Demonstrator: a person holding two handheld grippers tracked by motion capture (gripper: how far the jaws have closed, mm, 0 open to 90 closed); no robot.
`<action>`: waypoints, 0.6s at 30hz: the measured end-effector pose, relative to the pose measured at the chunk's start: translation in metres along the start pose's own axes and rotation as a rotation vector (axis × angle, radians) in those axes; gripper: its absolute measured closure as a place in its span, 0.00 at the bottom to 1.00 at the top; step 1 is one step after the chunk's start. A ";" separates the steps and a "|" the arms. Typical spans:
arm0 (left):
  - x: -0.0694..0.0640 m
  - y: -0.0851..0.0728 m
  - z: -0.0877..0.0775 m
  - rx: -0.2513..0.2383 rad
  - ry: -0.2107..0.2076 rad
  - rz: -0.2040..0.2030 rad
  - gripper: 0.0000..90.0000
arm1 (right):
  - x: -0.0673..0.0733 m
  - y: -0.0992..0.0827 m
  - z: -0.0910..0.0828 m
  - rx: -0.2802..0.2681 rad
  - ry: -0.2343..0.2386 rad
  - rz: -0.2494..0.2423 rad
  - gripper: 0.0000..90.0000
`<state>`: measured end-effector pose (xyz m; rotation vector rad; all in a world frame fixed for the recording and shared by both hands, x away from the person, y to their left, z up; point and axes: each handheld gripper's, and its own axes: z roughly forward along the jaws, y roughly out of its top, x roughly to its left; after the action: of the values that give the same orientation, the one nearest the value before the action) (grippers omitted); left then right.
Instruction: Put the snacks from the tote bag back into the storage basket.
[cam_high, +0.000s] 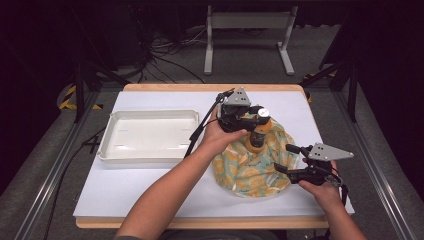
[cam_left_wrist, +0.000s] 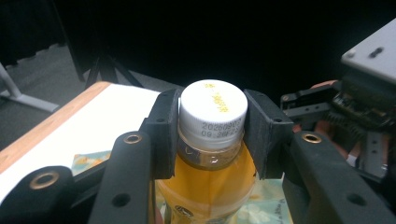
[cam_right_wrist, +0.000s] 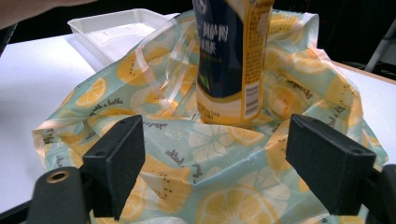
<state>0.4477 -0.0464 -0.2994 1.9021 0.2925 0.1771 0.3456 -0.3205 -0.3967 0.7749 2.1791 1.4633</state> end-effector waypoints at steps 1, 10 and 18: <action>-0.001 0.003 -0.002 -0.004 -0.002 0.009 0.65 | 0.000 0.000 0.000 0.001 0.001 0.001 0.23; -0.005 0.014 -0.009 -0.018 -0.016 0.038 0.65 | 0.001 0.000 -0.001 0.000 0.001 -0.002 0.23; -0.008 0.024 -0.017 -0.040 -0.025 0.044 0.65 | 0.000 0.000 -0.001 -0.005 0.002 0.000 0.23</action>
<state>0.4382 -0.0410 -0.2711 1.8709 0.2291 0.1871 0.3445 -0.3212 -0.3962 0.7719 2.1764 1.4691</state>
